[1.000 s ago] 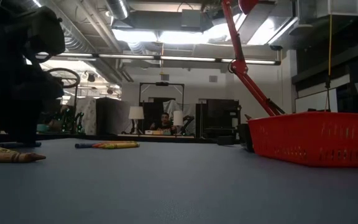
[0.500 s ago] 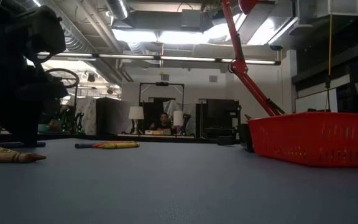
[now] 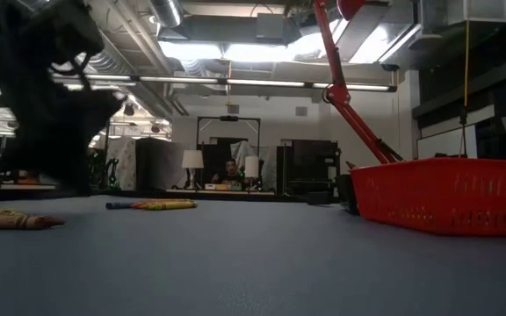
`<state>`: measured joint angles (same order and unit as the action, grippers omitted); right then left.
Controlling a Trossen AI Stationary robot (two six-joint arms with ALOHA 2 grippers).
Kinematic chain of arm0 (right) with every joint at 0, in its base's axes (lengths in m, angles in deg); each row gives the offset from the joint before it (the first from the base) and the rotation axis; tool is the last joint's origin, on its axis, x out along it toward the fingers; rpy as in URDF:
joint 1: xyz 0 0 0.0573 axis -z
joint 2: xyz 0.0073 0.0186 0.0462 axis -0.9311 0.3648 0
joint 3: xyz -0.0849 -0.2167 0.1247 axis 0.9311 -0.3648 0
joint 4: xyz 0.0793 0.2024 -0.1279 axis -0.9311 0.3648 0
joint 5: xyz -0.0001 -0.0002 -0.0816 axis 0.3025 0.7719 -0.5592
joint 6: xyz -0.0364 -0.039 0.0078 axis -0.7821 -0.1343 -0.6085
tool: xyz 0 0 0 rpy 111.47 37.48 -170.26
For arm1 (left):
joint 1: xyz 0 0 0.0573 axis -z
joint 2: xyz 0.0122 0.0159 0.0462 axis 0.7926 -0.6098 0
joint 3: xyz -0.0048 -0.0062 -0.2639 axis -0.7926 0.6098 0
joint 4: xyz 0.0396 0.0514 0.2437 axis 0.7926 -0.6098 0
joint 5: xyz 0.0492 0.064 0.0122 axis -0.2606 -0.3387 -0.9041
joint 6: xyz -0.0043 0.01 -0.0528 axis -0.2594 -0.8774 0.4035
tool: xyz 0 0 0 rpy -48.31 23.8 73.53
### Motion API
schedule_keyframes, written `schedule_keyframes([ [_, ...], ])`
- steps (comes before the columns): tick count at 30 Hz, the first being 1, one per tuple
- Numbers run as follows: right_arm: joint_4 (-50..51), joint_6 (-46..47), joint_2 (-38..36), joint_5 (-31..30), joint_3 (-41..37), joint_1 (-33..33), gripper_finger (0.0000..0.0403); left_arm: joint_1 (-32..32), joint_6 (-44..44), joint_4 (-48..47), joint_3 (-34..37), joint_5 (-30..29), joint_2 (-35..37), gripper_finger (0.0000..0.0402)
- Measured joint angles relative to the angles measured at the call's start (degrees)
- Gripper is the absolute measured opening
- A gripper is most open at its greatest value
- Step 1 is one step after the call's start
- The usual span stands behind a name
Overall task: Sort crayons
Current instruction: Put the blue crayon into the orange bin
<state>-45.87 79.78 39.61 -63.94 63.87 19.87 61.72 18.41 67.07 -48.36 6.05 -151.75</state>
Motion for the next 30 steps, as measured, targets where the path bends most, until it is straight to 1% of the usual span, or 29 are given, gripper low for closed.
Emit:
schedule_keyframes([
  [4, -0.84, 0.04, 0.02, -6.52, 0.0, 0.0, 0.0154, -0.02, -4.44, 12.3, 0.0, -1.82, -0.02, 0.0016],
  [7, -2.2, 0.04, 0.04, -12.54, 0.0, 0.0, 0.0154, -0.02, -8.54, 21.69, -0.02, -3.29, -0.04, 0.0016],
  [10, -5.46, 0.01, 0.04, -18.43, 0.0, 0.74, 0.0154, 0.16, -13.55, 31.7, -0.09, -5.89, -0.04, 0.0016],
  [13, -10.21, -3.19, 0.6, -19.91, 0.0, 3.34, 0.0154, 0.99, -20.86, 40.93, -0.09, -9.73, -0.04, 0.0016],
  [16, -16.56, -11.51, 2.43, -19.77, 0.0, 6.89, 0.0154, 2.08, -27.3, 48.33, -0.11, -13.46, -0.04, 0.0016],
  [18, -21.34, -16.71, 3.88, -18.54, 0.0, 9.7, 0.0154, 2.82, -30.69, 51.94, -0.11, -15.22, -0.04, 0.0016],
  [21, -28.93, -23.02, 6.1, -14.94, -0.01, 14.38, 0.0154, 4.03, -35.93, 56.94, -0.11, -16.83, -0.04, 0.0016],
  [26, -40.64, -31.26, 9.66, -6.17, -0.02, 21.82, 0.0154, 5.77, -43.19, 65.27, -0.17, -17.72, -1.54, 0.0017],
  [30, -50.65, -36.13, 12.58, 1.84, -0.02, 26.96, 0.0154, 6.96, -46.52, 72.7, -0.24, -17.62, -5.09, 0.0017],
])
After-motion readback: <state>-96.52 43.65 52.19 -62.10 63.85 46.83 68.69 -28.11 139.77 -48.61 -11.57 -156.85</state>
